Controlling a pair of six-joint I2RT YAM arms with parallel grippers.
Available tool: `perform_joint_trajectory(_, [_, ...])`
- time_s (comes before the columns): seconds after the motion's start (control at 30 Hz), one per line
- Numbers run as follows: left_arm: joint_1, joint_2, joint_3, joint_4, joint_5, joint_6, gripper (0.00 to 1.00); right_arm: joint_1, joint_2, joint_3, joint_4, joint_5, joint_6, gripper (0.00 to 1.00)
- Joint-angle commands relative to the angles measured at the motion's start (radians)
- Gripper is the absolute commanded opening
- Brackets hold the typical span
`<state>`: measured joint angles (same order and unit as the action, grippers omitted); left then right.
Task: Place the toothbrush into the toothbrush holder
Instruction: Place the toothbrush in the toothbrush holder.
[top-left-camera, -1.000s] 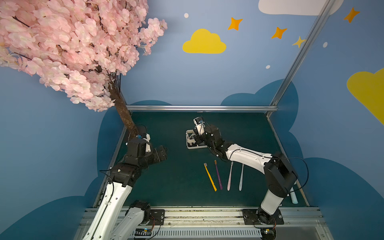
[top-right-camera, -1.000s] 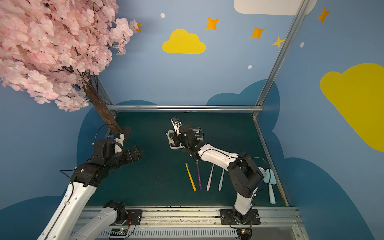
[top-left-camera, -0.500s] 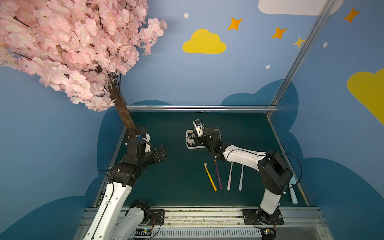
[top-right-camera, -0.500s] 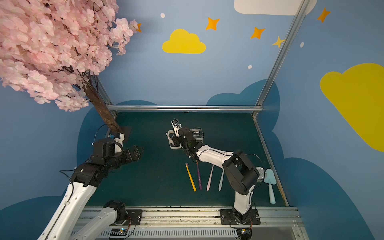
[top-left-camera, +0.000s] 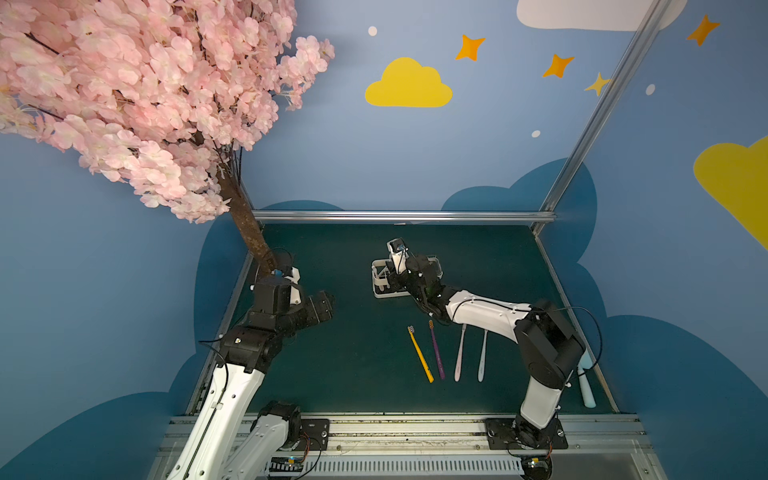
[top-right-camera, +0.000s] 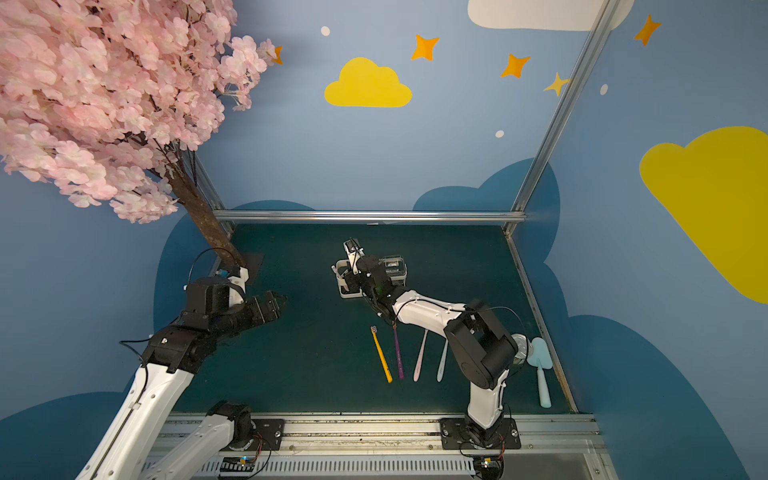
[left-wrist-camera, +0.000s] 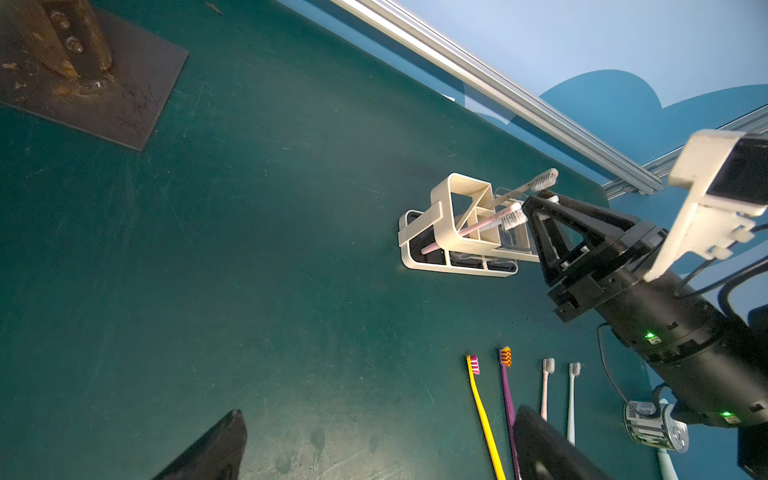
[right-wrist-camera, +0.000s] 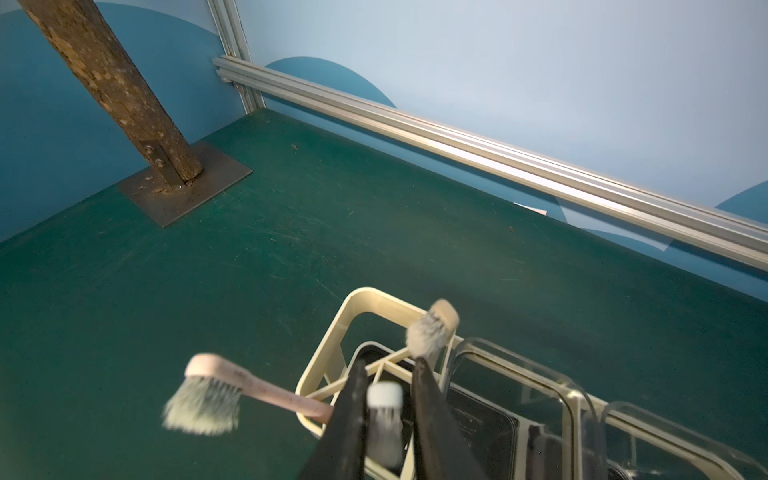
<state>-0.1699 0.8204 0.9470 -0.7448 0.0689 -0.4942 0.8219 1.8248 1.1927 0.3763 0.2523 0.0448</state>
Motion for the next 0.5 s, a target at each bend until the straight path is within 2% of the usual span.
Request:
perform_joint_trajectory(0.0, [0.004, 0.002, -0.005, 0.013, 0.012, 0.005, 1.00, 0.006, -0.008, 0.011, -0.037, -0.002, 0.016, 0.27])
perform_joint_trajectory(0.2, [0.005, -0.001, -0.005, 0.013, 0.013, 0.005, 1.00, 0.011, -0.031, 0.017, -0.063, -0.007, 0.023, 0.35])
perform_joint_trajectory(0.47, [0.007, 0.002, -0.005, 0.015, 0.015, 0.005, 1.00, 0.034, -0.111, 0.024, -0.088, 0.019, -0.005, 0.40])
